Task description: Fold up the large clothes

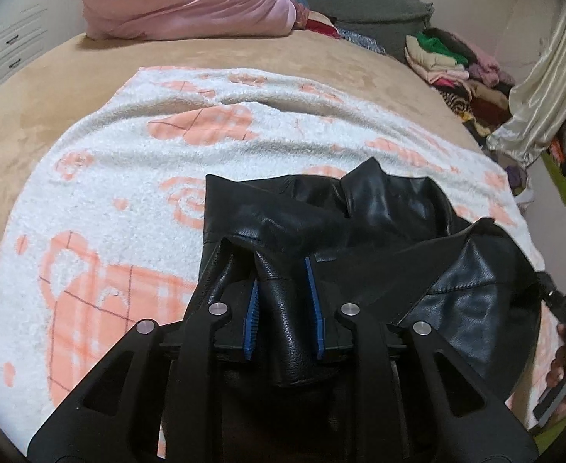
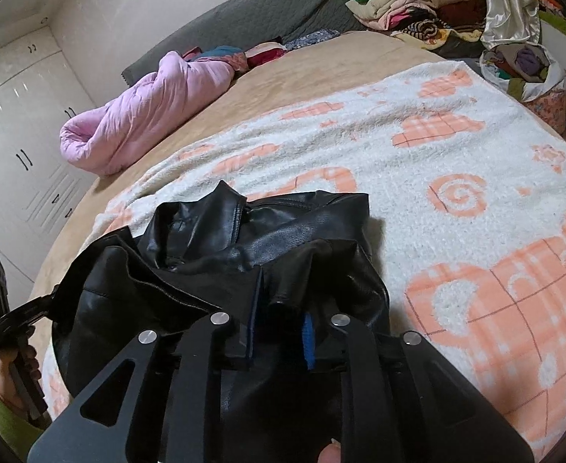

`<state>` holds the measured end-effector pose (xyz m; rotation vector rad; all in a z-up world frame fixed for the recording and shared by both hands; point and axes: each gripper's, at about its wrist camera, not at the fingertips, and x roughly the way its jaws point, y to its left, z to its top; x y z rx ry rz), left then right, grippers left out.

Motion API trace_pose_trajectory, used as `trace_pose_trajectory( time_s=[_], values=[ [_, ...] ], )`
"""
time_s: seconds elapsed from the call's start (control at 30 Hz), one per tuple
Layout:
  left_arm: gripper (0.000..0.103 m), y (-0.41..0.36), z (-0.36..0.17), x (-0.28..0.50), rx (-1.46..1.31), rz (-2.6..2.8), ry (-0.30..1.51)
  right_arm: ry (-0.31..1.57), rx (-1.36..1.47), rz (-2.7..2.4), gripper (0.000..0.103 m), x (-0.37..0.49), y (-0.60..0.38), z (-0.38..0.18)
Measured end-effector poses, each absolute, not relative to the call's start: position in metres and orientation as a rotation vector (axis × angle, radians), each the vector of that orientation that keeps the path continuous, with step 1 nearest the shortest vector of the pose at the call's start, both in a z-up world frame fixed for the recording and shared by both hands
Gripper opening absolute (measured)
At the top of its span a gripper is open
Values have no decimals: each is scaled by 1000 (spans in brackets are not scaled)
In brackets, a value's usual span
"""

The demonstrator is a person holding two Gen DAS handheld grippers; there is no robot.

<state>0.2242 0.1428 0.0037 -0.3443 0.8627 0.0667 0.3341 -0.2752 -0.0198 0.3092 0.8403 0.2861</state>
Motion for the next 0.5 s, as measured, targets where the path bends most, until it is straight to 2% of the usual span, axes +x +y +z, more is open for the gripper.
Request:
trace_pose_trajectory(
  time_s=[0.07, 0.13, 0.23, 0.3, 0.5],
  values=[
    [22, 144, 7, 223, -373, 51, 842, 833, 320, 302, 22, 334, -277, -18],
    [33, 145, 14, 221, -394, 40, 817, 824, 335, 316, 27, 334, -278, -16],
    [39, 146, 26, 219, -405, 38, 776, 790, 348, 328, 41, 331, -281, -11],
    [41, 147, 37, 214, -414, 28, 744, 746, 342, 317, 61, 327, -283, -3],
    [50, 153, 48, 199, -371, 64, 692, 694, 207, 276, 68, 320, -279, 9]
  ],
)
